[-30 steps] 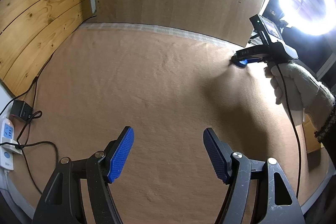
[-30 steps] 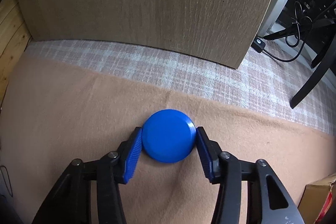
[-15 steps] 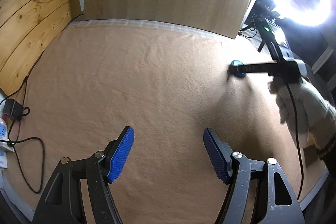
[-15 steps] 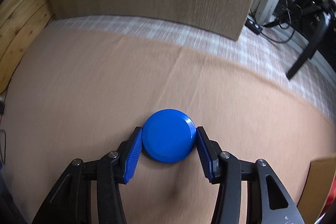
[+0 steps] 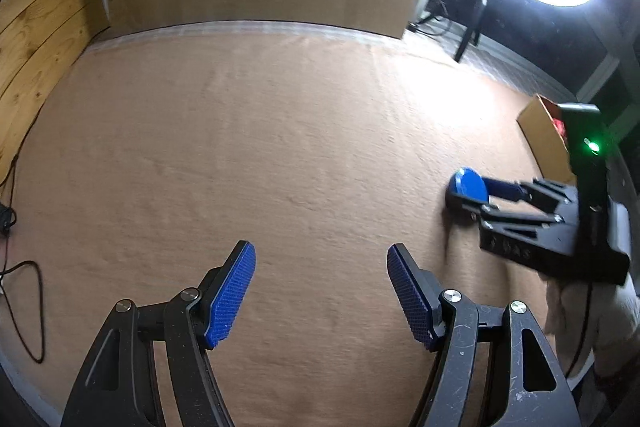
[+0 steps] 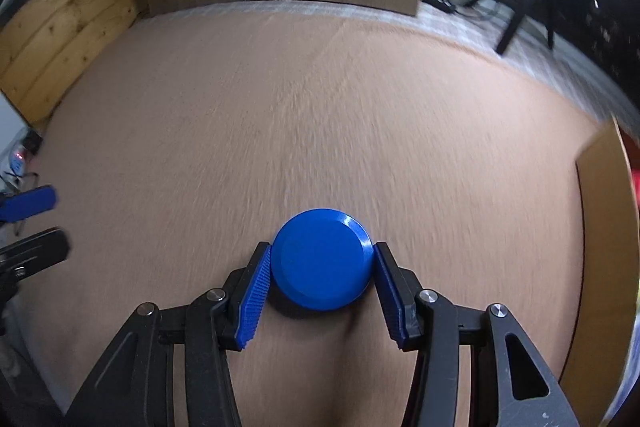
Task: Organize objects
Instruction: 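Carry the blue tin into the box and open the right gripper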
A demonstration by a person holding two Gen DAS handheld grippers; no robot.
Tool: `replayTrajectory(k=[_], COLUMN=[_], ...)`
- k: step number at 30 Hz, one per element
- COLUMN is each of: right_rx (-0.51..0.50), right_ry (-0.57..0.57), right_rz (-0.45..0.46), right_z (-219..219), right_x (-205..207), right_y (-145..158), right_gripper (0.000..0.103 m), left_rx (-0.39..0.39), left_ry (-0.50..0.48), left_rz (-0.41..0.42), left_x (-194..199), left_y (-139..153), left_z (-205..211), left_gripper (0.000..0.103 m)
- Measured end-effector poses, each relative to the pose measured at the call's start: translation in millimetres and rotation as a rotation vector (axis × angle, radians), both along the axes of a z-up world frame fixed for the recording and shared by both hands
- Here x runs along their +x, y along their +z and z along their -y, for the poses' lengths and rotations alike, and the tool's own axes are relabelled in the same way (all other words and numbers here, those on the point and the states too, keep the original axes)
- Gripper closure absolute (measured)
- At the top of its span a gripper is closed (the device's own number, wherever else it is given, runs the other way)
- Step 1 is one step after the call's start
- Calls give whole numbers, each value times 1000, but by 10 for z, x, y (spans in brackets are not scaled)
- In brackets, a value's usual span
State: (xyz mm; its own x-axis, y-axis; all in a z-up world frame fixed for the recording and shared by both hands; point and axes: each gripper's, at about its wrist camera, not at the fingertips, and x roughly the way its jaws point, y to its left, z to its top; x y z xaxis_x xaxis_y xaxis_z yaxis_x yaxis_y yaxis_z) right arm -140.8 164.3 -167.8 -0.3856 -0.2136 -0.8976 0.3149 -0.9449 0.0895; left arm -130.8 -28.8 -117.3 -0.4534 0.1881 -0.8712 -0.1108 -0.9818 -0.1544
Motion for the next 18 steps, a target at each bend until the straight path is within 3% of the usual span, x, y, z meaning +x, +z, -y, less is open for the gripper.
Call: replayTrajectory(k=[8, 14, 18], right_rx=[-67, -25, 12], right_ry=[-97, -162, -219], right_rz=[-53, -166, -210], right_z=[-520, -1063, -1438], right_x=[160, 347, 440], right_y=[335, 808, 955], right_gripper=[57, 57, 57], left_rx=[-7, -4, 9], left_ry=[-67, -103, -115], left_rz=[-21, -38, -49], left_x=[-15, -16, -19], left_y=[119, 221, 277], left_z=[-455, -764, -957], left_gripper=[31, 31, 31])
